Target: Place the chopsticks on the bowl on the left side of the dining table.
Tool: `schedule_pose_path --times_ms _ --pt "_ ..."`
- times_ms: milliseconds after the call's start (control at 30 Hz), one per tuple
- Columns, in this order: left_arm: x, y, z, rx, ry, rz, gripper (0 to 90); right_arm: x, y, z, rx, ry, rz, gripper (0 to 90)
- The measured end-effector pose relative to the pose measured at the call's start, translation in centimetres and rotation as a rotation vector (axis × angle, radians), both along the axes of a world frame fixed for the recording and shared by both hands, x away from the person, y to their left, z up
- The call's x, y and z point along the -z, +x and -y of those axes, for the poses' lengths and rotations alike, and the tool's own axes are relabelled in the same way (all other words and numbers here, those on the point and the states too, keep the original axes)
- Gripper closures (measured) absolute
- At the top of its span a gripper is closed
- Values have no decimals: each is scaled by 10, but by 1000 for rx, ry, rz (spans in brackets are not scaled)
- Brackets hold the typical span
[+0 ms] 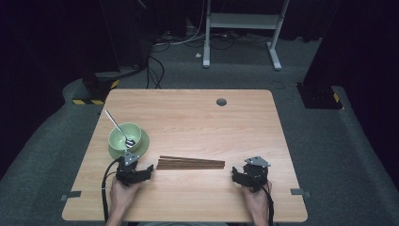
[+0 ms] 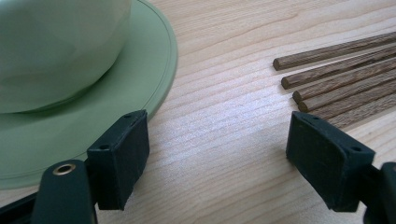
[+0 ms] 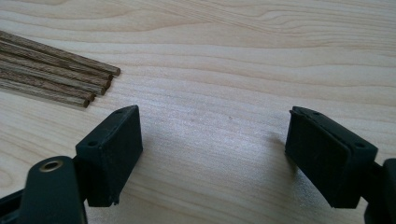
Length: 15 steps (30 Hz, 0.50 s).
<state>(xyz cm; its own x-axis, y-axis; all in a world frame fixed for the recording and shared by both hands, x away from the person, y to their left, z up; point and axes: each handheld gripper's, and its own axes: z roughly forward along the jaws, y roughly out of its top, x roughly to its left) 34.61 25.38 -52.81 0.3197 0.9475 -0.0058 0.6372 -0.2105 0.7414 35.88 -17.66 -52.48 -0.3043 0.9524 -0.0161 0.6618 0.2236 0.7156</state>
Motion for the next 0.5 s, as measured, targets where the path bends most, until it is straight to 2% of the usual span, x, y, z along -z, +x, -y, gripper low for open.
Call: schedule_pose_path --times_ms 100,267,400,500 --pt "0 0 0 -6 1 -2 204 0 0 0 -2 1 1 186" --pt "-2 0 -1 4 -26 -20 185 0 0 0 -4 2 1 189" --pt "-6 -3 -2 14 -54 -3 220 0 0 0 -4 2 1 189" --pt "-14 -5 -3 29 -69 8 240 0 0 0 -5 2 1 190"
